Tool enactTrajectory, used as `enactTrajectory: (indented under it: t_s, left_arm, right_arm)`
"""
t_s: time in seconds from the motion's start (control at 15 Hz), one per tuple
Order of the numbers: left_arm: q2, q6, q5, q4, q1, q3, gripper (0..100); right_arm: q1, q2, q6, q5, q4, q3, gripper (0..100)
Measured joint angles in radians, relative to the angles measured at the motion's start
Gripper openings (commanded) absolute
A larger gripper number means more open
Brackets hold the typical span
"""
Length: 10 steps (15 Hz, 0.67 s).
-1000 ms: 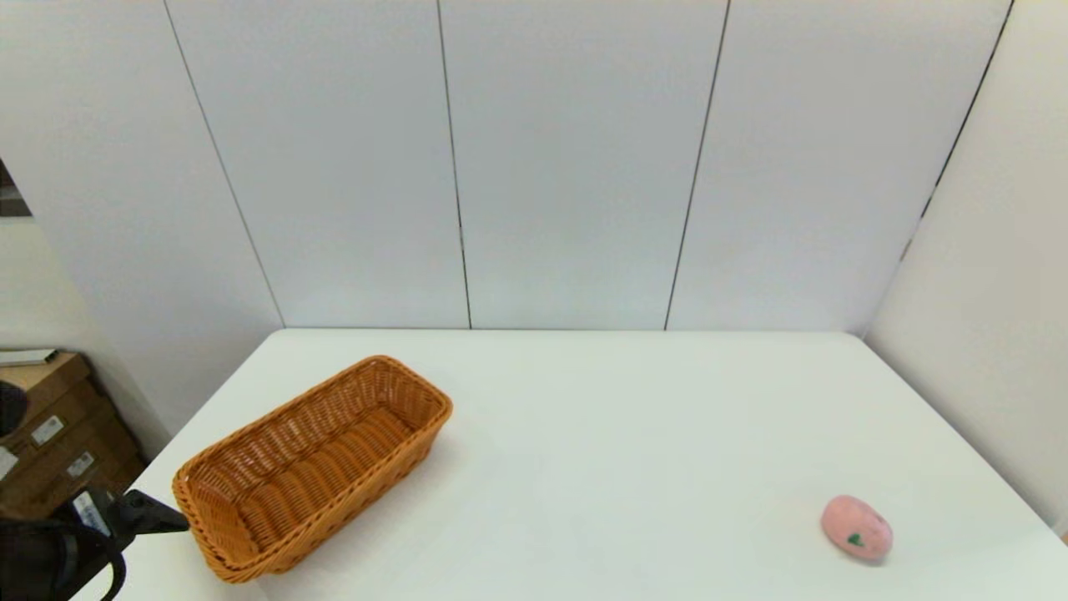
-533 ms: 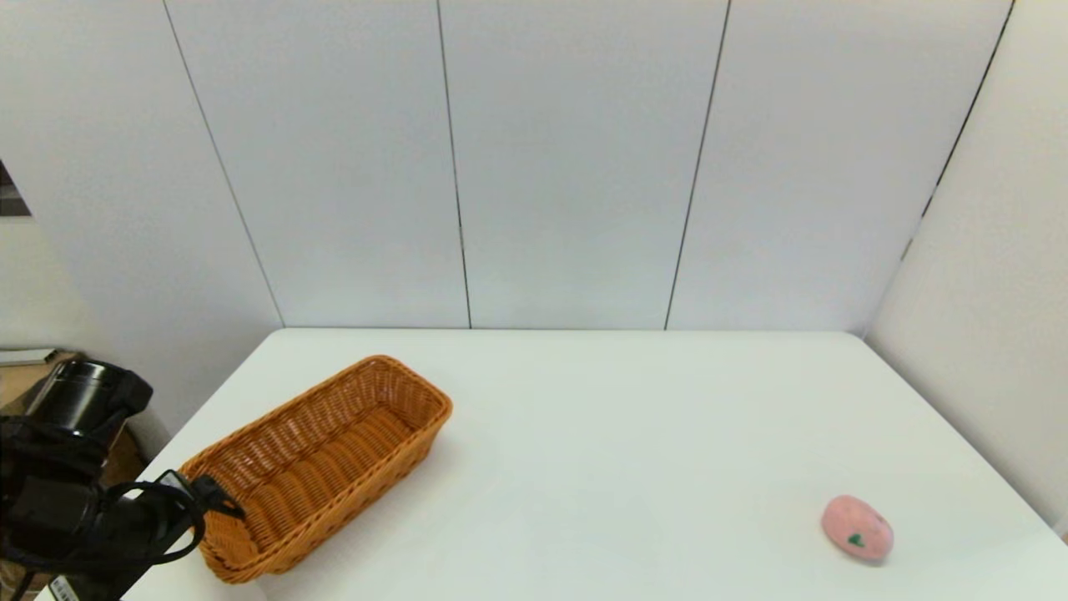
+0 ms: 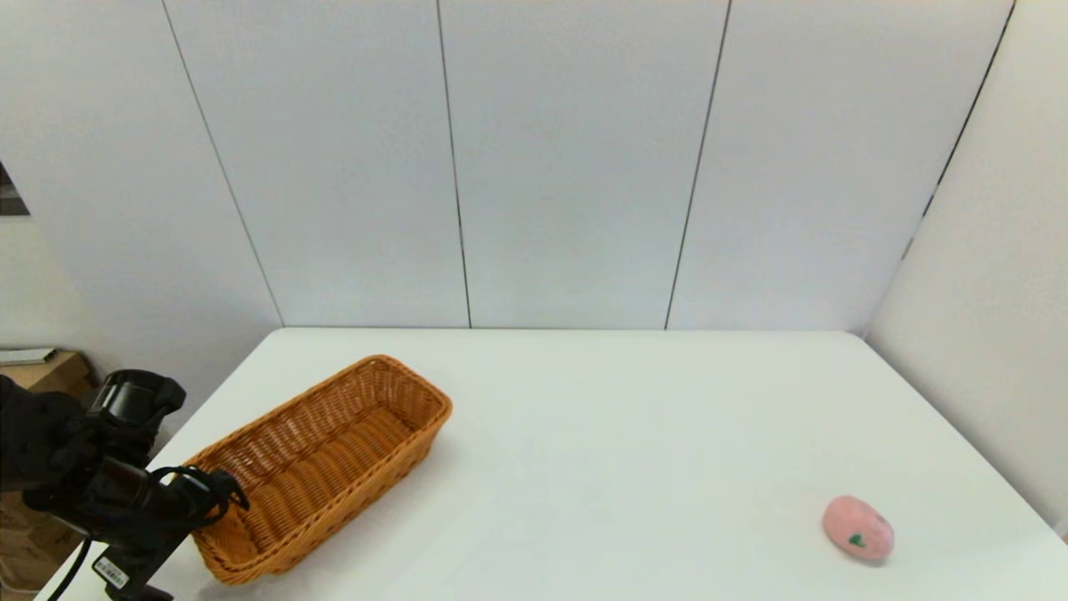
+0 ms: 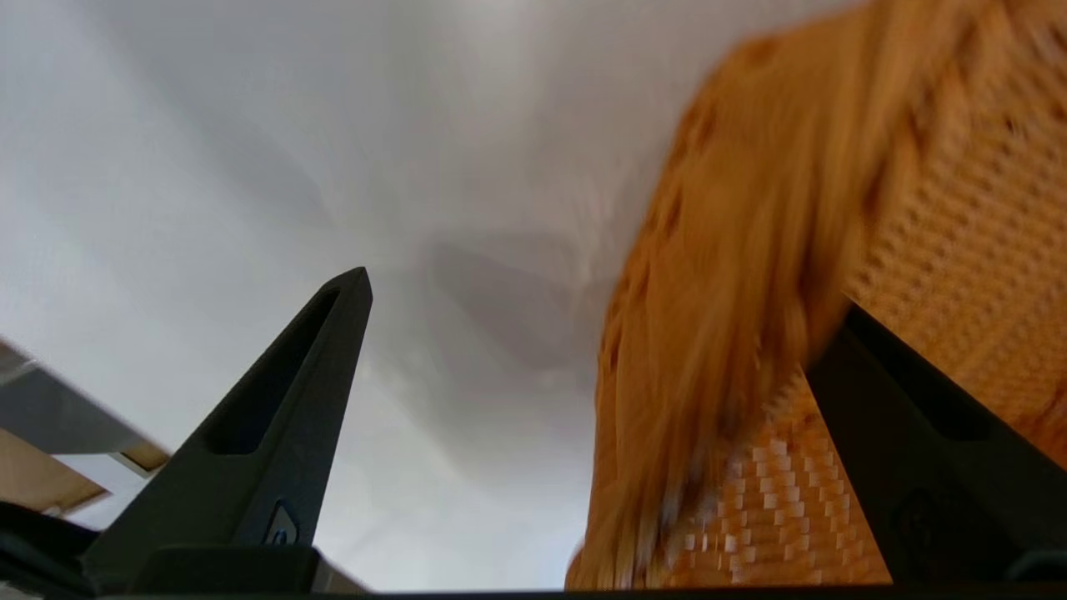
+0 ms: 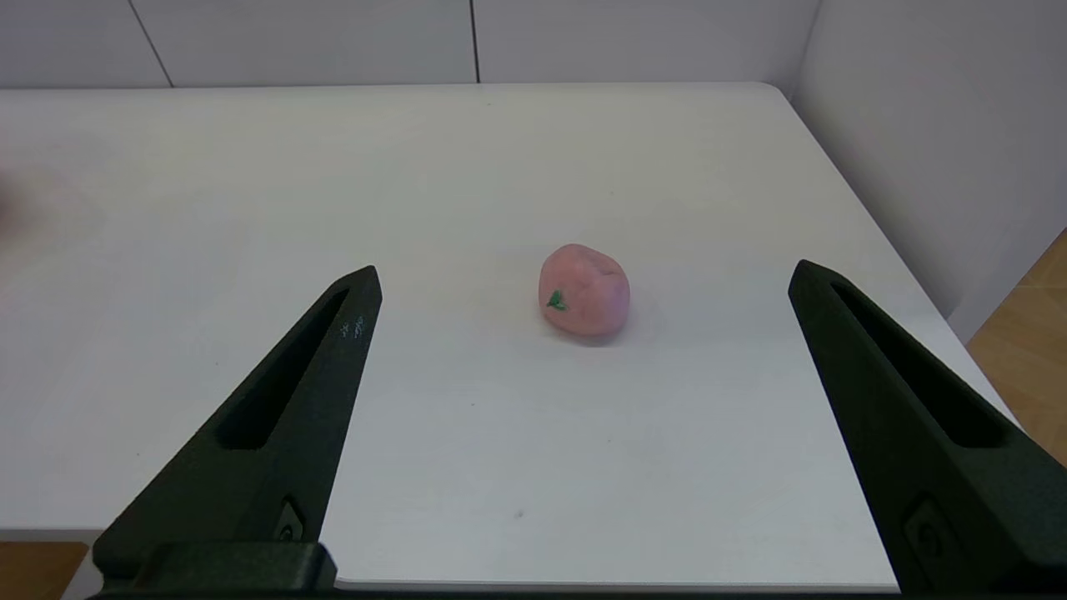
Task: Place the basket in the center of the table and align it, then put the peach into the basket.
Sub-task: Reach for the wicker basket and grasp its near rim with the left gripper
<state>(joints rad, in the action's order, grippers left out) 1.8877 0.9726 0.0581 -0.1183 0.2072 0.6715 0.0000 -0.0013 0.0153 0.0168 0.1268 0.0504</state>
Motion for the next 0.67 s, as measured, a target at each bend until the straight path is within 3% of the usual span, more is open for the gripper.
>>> enactTrajectory:
  t_s: [0.2, 0.27, 0.67]
  left_arm:
    - [0.038, 0.0, -0.002, -0.001, 0.004, 0.018, 100]
    - [0.046, -0.001, -0.002, 0.0, 0.005, 0.023, 0]
    - [0.065, -0.01, -0.009, 0.001, 0.001, 0.024, 0]
  right_arm:
    - [0.0, 0.0, 0.0, 0.0, 0.0, 0.0, 100]
    - [0.0, 0.0, 0.0, 0.0, 0.0, 0.0, 100]
    - [0.0, 0.0, 0.0, 0.0, -0.001, 0.0, 100]
